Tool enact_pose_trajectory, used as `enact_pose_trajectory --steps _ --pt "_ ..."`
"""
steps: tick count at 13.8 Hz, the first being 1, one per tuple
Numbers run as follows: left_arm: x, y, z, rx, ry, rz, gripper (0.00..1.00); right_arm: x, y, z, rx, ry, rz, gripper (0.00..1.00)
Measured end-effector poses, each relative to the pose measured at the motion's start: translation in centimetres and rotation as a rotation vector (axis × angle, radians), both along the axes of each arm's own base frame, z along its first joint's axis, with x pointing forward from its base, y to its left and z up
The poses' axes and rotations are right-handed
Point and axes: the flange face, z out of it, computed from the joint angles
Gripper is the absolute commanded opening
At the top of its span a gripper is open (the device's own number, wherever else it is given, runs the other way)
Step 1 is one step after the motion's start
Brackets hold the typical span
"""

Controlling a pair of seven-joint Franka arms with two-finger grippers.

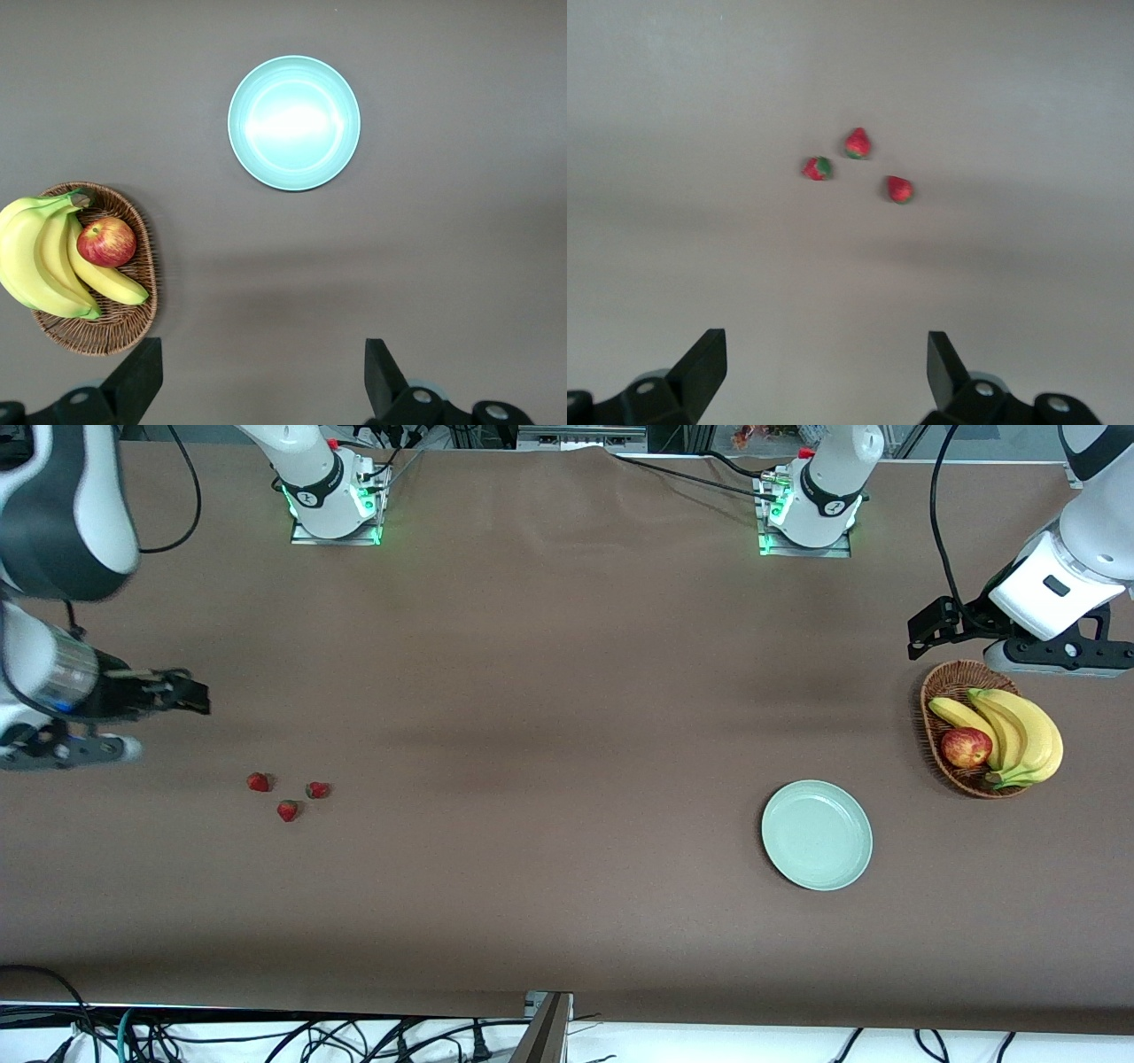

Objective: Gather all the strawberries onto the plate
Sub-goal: 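Move the right gripper toward the three red strawberries, then lower the right gripper and grasp one strawberry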

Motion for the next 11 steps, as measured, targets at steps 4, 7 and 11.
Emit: enact_pose_trajectory --steps 4,7,11 --pt "0.0 0.0 0.0 0.000 0.000 0.000 1.00 2.7 1.7 -10.3 -0.008 0.050 0.025 1.00" --pt "0.0 0.0 0.0 0.000 -0.001 0.000 1.00 3.3 2.3 -15.8 -0.010 0.063 0.034 1.00" --pt "0.0 0.0 0.0 0.000 -0.001 0.000 1.00 1.7 2.2 -21.9 -0.004 0.024 0.035 1.00"
